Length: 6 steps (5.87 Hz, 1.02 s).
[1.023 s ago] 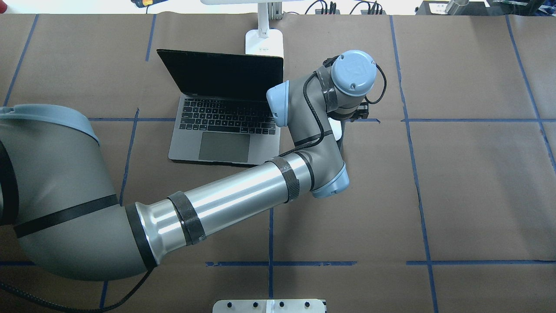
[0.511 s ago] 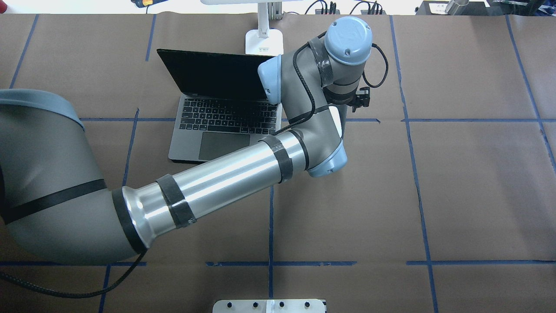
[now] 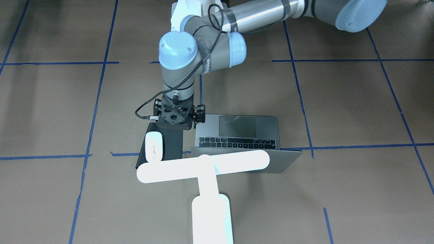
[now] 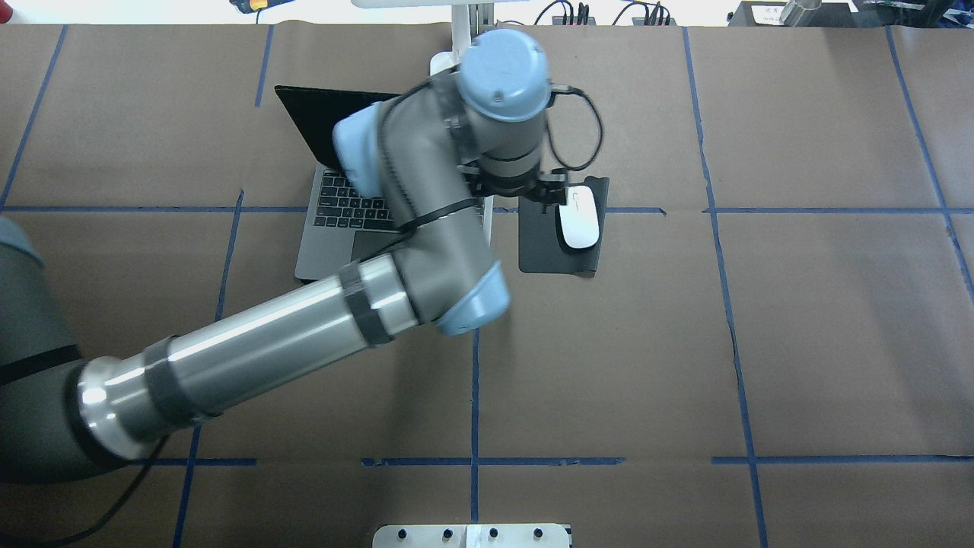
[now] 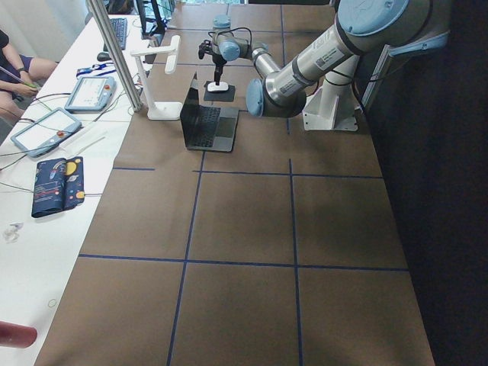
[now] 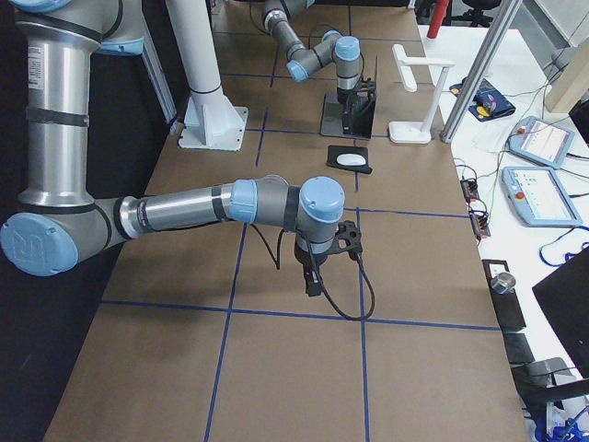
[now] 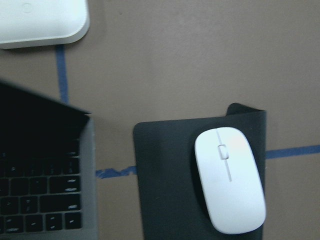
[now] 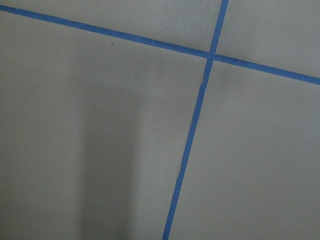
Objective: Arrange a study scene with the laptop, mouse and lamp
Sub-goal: 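Set the mouse on the pad, open and withdraw the left gripper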
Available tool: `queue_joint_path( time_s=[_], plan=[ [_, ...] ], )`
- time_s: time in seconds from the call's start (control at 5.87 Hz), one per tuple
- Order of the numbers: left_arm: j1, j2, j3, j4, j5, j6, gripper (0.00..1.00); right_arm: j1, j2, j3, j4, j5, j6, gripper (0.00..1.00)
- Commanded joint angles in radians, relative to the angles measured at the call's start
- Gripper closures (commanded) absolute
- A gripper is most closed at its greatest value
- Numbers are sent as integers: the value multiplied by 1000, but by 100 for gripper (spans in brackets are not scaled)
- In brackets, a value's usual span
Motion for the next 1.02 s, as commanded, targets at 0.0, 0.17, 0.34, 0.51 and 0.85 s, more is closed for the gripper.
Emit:
queue_joint_path(
  time_s=[0.0, 0.17, 0.34, 0.51, 0.85],
  plan=[
    [-73, 286, -316, 44, -51, 171, 0, 0, 0, 1, 0, 0, -1, 0],
    [-142, 433, -420, 42, -106, 310, 0, 0, 0, -1, 0, 0, -1, 0],
    [-226, 543, -477, 44, -157, 456, 0, 0, -5, -4, 0, 0, -1, 0],
    [-344, 642, -479, 44, -247, 634, 0, -2, -6, -24, 0, -1, 2, 0],
    [-564, 851, -467, 42, -352, 951, 0, -2, -17, -89, 113, -8, 46, 0]
  ],
)
